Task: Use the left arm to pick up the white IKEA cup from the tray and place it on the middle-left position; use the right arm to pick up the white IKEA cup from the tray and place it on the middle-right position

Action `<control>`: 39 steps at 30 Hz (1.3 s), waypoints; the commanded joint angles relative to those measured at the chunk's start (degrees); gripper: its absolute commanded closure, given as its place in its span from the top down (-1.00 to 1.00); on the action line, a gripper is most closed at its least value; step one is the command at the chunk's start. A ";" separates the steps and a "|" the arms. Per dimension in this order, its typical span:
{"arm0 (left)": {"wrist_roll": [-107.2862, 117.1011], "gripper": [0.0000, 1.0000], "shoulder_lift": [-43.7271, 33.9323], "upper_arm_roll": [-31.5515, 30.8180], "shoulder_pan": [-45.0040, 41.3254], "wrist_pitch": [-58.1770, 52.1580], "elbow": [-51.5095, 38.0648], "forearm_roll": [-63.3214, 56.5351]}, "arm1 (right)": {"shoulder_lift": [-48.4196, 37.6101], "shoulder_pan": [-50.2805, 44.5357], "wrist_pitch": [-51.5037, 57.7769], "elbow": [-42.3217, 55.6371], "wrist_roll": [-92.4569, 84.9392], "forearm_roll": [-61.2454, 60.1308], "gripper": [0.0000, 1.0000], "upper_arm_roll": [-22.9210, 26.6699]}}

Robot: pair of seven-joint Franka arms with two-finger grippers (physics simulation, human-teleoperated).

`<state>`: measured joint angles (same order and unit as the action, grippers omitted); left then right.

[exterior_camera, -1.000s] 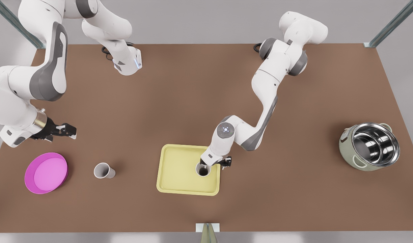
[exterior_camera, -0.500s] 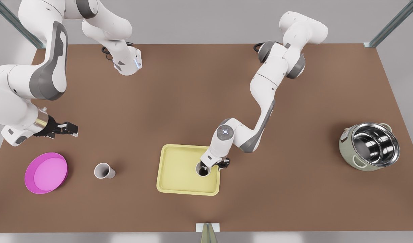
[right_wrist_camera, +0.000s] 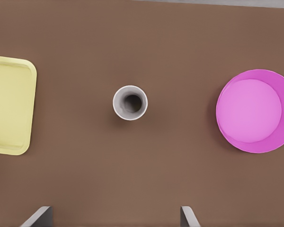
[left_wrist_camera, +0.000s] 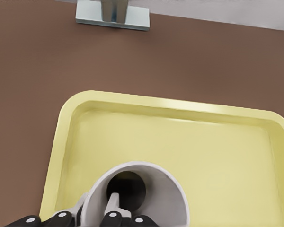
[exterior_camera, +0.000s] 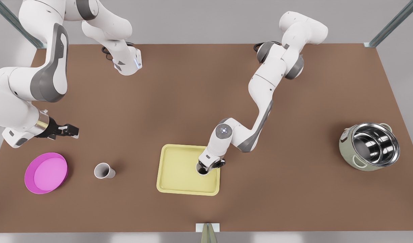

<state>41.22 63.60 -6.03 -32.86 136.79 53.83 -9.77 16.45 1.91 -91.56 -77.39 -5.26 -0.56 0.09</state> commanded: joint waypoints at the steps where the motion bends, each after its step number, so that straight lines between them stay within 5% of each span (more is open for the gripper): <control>1: 2.47 -0.29 -0.85 -0.03 0.07 -2.93 -0.04 0.02 | -0.02 -0.06 0.07 0.05 1.30 -0.06 1.00 0.00; 5: 2.38 -0.73 -0.93 -0.12 0.16 -4.60 -0.04 0.02 | -0.01 0.03 -0.02 0.05 1.48 -0.06 1.00 0.00; 9: 2.11 -0.82 -2.96 -0.12 0.34 -7.32 -0.04 2.13 | -0.01 0.03 -0.11 0.13 1.56 -0.06 1.00 0.00; 12: 2.46 -0.82 -7.26 -0.21 1.13 -12.33 0.31 3.53 | 0.51 0.03 -0.11 1.63 1.56 -0.06 1.00 0.00; 17: -9.13 -0.82 -15.96 -0.29 10.09 -11.19 13.49 4.68 | 0.34 0.12 -0.02 1.63 1.56 -0.06 1.00 0.09; 25: -27.15 -0.82 -19.91 -0.12 20.11 -8.47 23.94 4.50 | 0.34 0.12 -0.20 1.80 2.44 0.21 1.00 0.00; 27: -28.56 -0.82 -26.33 -0.03 21.52 0.23 37.39 4.50 | 0.34 0.12 -0.20 2.24 2.35 0.30 1.00 0.09; 34: -30.41 -0.82 -34.77 1.46 24.24 1.29 48.56 3.88 | 0.34 0.03 -0.11 2.68 2.44 0.30 1.00 0.00; 39: -30.06 -0.82 -37.58 4.80 24.24 18.43 60.43 3.97 | 0.34 0.03 -0.02 2.68 2.62 0.30 1.00 0.00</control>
<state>24.37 26.19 -1.46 -8.57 144.82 113.43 -6.94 16.89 1.93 -91.68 -74.74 -3.34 -0.23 0.09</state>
